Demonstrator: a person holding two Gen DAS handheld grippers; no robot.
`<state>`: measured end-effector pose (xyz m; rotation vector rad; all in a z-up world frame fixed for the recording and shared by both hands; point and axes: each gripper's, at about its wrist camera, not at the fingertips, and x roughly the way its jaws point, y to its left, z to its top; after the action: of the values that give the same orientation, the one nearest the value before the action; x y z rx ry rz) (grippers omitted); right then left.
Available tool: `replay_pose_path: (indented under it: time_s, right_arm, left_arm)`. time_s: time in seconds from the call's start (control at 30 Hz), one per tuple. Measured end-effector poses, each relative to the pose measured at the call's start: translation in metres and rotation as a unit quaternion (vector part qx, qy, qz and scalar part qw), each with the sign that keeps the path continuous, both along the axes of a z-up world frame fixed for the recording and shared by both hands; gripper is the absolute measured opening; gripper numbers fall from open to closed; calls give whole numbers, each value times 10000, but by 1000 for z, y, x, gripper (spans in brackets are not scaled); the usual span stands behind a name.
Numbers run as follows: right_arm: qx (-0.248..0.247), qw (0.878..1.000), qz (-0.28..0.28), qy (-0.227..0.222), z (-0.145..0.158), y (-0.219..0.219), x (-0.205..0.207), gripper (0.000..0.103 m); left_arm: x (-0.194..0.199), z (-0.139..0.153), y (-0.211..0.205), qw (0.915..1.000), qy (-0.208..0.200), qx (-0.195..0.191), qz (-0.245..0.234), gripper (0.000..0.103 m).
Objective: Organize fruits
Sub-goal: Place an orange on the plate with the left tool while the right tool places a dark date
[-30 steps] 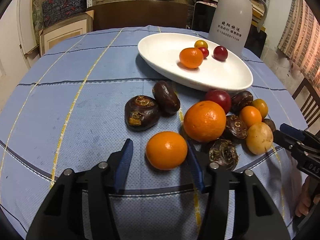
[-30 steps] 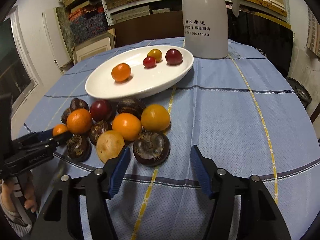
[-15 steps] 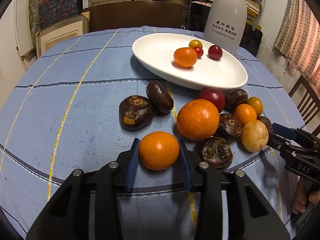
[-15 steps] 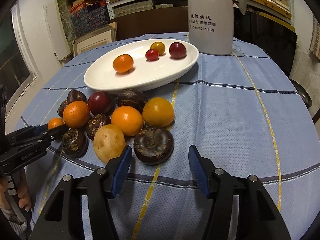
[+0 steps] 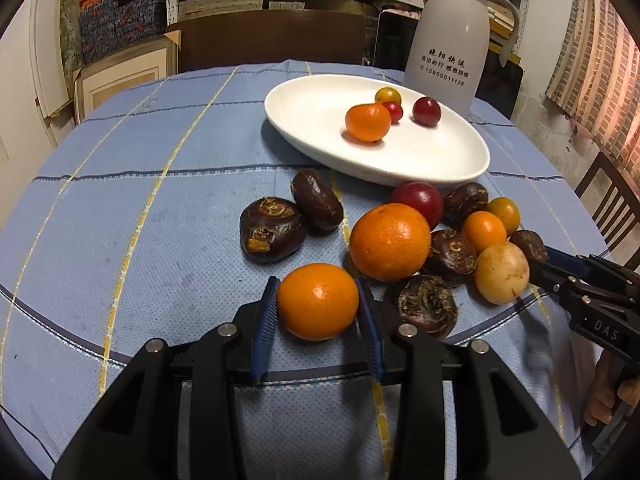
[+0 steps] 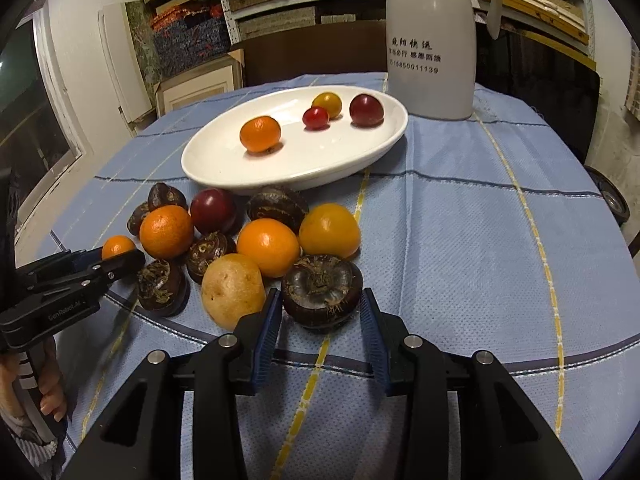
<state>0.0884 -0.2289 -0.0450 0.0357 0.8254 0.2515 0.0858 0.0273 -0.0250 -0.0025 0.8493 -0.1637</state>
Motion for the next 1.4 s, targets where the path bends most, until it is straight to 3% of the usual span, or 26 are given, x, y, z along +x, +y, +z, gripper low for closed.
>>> replay_pose_path:
  time_s: [0.27,0.4,0.53,0.73,0.9,0.97,1.07,1.13,1.2,1.3,1.4]
  right_arm:
    - [277,9989,-182,-338,18,-14,-5,41]
    - [549,9977,-225,-321,35,-21,14,41]
    - [475,9979,-228,-372,55,-13,51,41]
    - [354,9990,-92,-257,47,15,111,41]
    - [215,9997,-26,-110,32,22,127,41]
    - [244,9996,-82,-133,32,18,127,46]
    - [291,9993,-137,-212,38,14,123,51]
    - [342,9987,-160,-331,46,11,114,51]
    - [476,9975,-173,-491,60,6,98,53]
    - [677,9949,-227,-713,72,-2,71,63]
    - [801,9935,-316,-749,66,-10,43,64]
  left_arm:
    - [-8,24,1,9991,-352,-225,-14,37]
    - [17,42,-1,9990,-315,-314,-1,37]
    - [57,53,-9,9993,-272,-268,-15,37]
    - [117,43,-29,9998,-149,-124,-103,37]
    - [142,27,-38,9998,15,-62,-199,37]
    - [143,22,-39,9997,77,-35,-218,38]
    - [136,23,-39,9998,-14,63,-183,49]
    - [126,30,-36,9998,-90,54,-160,50]
    - [109,41,-28,9997,-249,-37,-47,68]
    - [75,53,-17,9983,-547,-59,194,79]
    - [34,52,-11,9965,-767,24,331,91]
